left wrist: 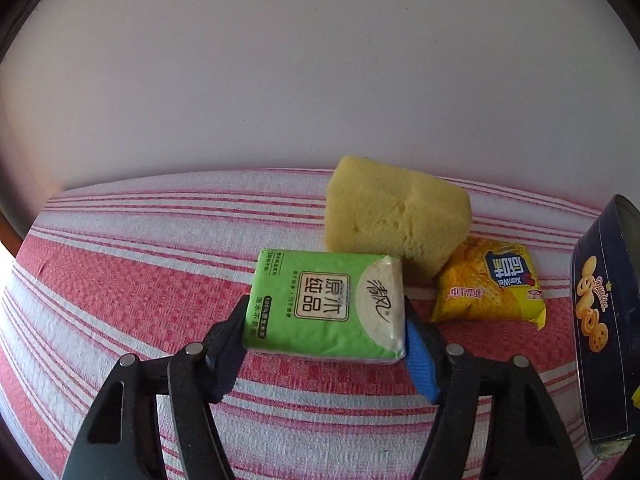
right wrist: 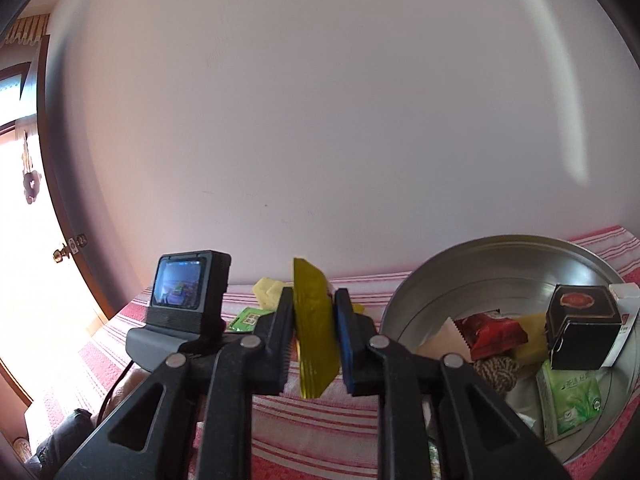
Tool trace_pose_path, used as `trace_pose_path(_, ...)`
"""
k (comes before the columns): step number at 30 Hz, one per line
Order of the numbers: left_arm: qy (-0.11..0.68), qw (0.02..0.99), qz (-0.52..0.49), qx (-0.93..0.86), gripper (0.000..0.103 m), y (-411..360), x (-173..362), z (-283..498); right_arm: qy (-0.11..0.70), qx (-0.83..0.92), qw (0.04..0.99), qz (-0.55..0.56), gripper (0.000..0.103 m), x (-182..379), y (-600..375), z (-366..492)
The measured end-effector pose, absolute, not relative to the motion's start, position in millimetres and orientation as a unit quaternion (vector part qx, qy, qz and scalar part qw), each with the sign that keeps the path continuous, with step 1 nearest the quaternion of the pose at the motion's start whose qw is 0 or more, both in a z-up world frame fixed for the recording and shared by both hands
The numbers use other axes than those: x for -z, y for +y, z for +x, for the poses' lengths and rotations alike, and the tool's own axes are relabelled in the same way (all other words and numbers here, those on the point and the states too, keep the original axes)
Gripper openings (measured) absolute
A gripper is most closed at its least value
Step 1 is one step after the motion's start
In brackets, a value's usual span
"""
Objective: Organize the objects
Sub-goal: 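Grasp the yellow biscuit pack with the right gripper while the left grasps the green tissue pack, then lift the biscuit pack and tissue pack toward the tin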
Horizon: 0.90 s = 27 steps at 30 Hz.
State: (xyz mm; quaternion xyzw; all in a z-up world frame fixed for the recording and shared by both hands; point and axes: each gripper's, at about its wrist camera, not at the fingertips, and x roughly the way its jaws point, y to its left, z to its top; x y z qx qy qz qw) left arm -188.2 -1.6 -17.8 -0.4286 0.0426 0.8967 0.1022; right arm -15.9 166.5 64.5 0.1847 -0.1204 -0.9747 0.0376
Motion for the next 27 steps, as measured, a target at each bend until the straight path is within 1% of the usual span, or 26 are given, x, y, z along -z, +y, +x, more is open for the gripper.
trace_pose_path(3,0.027,0.08,-0.417,-0.905,0.07,-12.1,10.8,-180.5,-0.116,0.976,0.034,0.182,0.019,-64.0,163.1,-14.8)
trace_pose_path(6,0.018,0.069,-0.36,-0.93,0.07,-19.2,-8.2,-157.0,-0.112,0.977,0.029,0.177,0.019,-61.0,164.2,-12.2)
trace_pose_path(11,0.051,0.035,-0.295,-0.953,0.07,-8.7,-27.0,-112.0,-0.113,0.979,0.007,0.171,0.019,-57.4,166.6,-10.8)
trace_pose_path(19,0.043,0.026,-0.271,-0.961,0.07,6.1,-33.1,-57.1,-0.109,0.981,-0.001,0.16,0.019,-55.8,156.9,-10.0)
trace_pose_path(27,0.039,0.031,-0.256,-0.965,0.07,17.5,-38.1,-41.8,-0.088,0.983,0.006,0.161,0.019,-50.4,142.4,-2.0)
